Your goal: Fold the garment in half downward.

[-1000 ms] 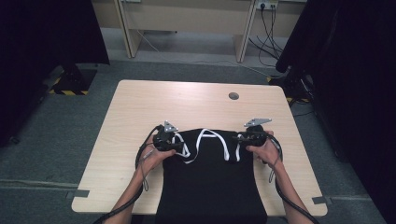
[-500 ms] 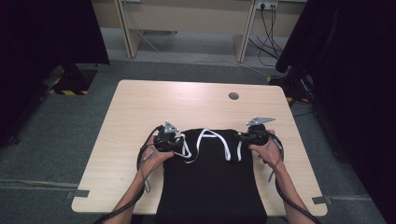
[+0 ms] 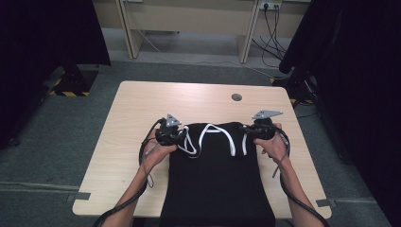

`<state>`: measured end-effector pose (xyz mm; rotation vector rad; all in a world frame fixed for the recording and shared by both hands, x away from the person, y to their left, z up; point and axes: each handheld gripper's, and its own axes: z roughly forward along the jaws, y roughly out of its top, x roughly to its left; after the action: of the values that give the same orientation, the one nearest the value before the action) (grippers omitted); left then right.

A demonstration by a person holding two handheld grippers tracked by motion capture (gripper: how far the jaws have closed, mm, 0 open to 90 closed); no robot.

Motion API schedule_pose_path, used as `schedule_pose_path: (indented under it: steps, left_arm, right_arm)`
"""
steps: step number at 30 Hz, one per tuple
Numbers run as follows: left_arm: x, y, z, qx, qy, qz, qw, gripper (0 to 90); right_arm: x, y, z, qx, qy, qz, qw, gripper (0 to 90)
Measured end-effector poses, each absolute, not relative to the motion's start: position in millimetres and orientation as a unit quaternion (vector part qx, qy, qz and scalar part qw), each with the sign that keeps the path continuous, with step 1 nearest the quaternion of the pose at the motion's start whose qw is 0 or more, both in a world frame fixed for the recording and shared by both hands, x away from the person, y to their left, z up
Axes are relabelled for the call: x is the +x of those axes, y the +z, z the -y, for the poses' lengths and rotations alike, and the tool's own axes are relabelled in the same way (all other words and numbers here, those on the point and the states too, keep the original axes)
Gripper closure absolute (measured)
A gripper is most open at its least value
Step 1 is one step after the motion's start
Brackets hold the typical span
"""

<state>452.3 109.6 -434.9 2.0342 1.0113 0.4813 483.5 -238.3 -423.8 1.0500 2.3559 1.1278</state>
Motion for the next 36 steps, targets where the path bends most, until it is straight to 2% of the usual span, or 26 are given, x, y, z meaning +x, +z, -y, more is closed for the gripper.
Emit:
schedule_pose_path:
  steps: [12,18,30,36]
  left_arm:
    - [474.8,-409.4,-104.3,0.794,0.225,-0.399,0.399,80.8]
    - [457.5,-408.3,-101.3,0.794,0.24,-0.378,0.412,80.6]
    - [400.0,-416.3,-101.1,0.795,0.279,-0.329,0.427,79.8]
    - [398.2,-419.1,-98.7,0.798,0.274,-0.328,0.425,79.3]
  right_arm:
    - [493.6,-402.0,239.4,0.365,0.416,-0.813,0.181,83.2]
    - [480.4,-399.1,237.4,0.345,0.426,-0.814,0.19,83.1]
    - [430.1,-407.7,235.8,0.31,0.441,-0.816,0.209,83.1]
    - [423.5,-416.5,232.8,0.309,0.432,-0.822,0.206,83.0]
